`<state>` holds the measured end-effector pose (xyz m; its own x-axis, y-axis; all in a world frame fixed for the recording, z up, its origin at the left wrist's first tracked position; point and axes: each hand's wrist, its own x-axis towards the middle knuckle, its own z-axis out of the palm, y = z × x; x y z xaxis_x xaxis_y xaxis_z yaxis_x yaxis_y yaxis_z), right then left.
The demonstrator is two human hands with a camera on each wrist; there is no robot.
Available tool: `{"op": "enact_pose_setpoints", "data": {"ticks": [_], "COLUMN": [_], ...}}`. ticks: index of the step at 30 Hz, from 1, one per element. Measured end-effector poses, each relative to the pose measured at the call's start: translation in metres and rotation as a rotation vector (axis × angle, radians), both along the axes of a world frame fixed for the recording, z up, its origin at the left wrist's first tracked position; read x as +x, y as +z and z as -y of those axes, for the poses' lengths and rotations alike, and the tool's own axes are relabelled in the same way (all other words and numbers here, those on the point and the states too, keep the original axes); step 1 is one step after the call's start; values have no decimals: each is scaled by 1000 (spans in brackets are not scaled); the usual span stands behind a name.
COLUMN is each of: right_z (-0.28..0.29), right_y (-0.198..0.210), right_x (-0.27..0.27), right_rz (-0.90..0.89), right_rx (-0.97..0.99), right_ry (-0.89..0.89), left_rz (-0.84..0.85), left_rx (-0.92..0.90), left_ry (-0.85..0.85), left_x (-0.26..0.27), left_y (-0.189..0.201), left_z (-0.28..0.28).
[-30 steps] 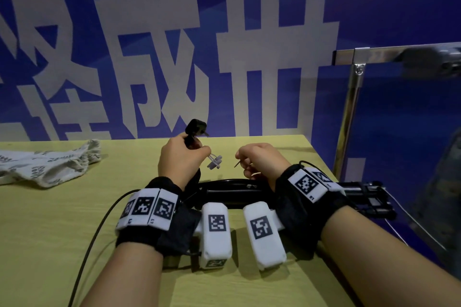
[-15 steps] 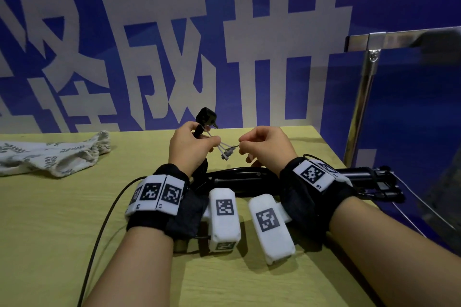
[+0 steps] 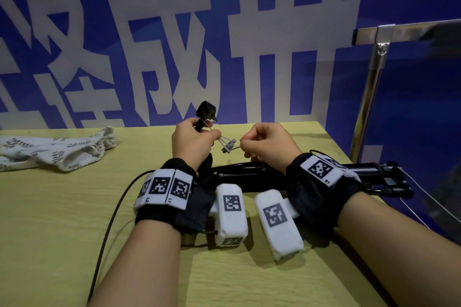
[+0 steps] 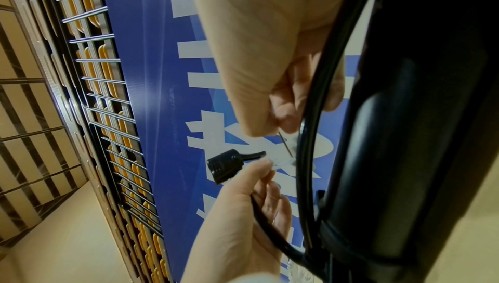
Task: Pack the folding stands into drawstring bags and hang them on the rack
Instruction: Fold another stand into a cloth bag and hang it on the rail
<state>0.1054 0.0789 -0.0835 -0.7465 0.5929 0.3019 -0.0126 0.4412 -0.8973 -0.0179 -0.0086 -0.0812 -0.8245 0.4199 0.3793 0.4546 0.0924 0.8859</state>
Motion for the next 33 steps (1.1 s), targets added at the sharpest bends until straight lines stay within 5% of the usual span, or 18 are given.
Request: {"op": "enact_pose_setpoints", "data": {"ticks": [12, 33], "right_z": [0, 3], "right_y": [0, 5], "right_x": [0, 1], "right_rz": [9, 63], "right_rx": [13, 166], "right_ry": [44, 2], "left_rz": [-18, 203], "left_rx": [5, 13], "left_ry": [23, -224], "left_x": [0, 9], "left_y": [0, 2], "left_z": [1, 1]}}
